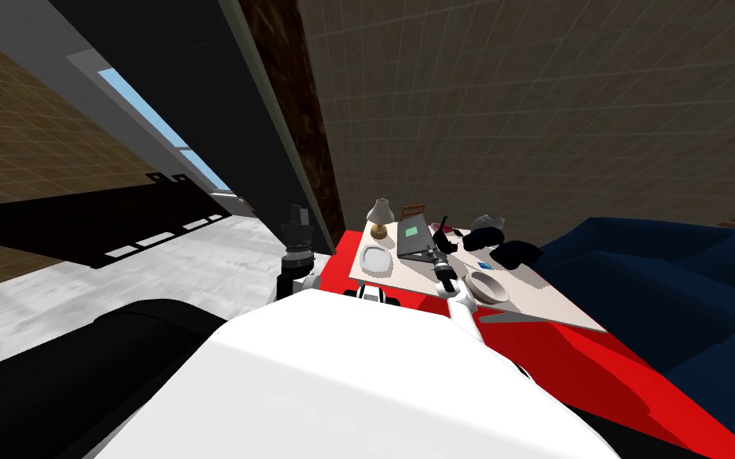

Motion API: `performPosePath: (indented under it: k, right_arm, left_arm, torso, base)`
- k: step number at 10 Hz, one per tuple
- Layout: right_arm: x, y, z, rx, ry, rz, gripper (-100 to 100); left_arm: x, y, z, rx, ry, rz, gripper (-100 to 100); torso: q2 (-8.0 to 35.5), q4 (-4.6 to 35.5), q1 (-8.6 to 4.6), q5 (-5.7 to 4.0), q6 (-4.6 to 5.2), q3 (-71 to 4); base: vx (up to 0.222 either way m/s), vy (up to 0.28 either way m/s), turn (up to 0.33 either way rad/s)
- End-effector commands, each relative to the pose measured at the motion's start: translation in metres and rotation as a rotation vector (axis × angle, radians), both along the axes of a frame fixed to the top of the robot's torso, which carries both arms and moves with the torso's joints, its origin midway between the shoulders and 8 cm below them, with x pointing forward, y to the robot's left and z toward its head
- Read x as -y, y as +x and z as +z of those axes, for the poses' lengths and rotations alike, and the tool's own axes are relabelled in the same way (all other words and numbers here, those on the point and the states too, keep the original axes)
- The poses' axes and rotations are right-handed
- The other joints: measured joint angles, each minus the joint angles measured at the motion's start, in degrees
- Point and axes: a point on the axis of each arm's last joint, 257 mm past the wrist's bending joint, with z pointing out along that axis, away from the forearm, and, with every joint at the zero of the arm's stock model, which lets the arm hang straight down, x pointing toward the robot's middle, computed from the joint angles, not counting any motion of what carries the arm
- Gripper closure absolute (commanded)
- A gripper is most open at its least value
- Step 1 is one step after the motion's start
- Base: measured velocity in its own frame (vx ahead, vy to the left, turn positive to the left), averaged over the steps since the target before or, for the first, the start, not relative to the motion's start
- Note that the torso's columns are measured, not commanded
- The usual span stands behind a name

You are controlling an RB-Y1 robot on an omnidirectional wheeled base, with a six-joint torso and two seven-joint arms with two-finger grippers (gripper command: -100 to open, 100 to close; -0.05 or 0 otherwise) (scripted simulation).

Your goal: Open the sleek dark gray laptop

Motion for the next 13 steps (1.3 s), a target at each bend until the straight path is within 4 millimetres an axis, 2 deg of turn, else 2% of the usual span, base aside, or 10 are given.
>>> performPosePath:
  k: [1,5,6,8,13]
  right_arm:
    - [-0.011,-0.013,-0.018,-0.005,0.071,0.002,100]
    - [-0.015,-0.017,-0.024,-0.007,0.094,0.001,100]
    - [0.001,-0.002,-0.005,0.008,0.087,-0.014,-100]
    - [0.007,0.01,0.006,0.008,0.087,-0.02,-100]
    - [0.027,0.042,0.04,0.01,0.085,-0.044,-100]
  left_arm:
    - [0.0,0.0,0.0,0.0,0.0,0.0,0]
    - [0.0,0.0,0.0,0.0,0.0,0.0,0]
    - [0.0,0.0,0.0,0.0,0.0,0.0,0]
    - [0.0,0.0,0.0,0.0,0.0,0.0,0]
    - [0.0,0.0,0.0,0.0,0.0,0.0,0]
  torso:
    - [0.1,-0.1,-0.07,-0.13,-0.01,0.0]
    - [-0.2,-0.2,0.01,-0.16,-0.18,-0.1]
    - [-0.2,-0.1,0.13,-0.11,-0.23,-0.1]
    - [0.4,0.3,-0.01,0.18,0.21,0.2]
    - [0.4,0.3,-0.11,0.19,0.28,0.2]
  base:
    - [0.008,-0.04,0.09]
    - [0.001,-0.018,0.009]
    - [-0.06,0.013,0.031]
    - [-0.09,0.008,0.036]
    - [-0.081,0.008,0.031]
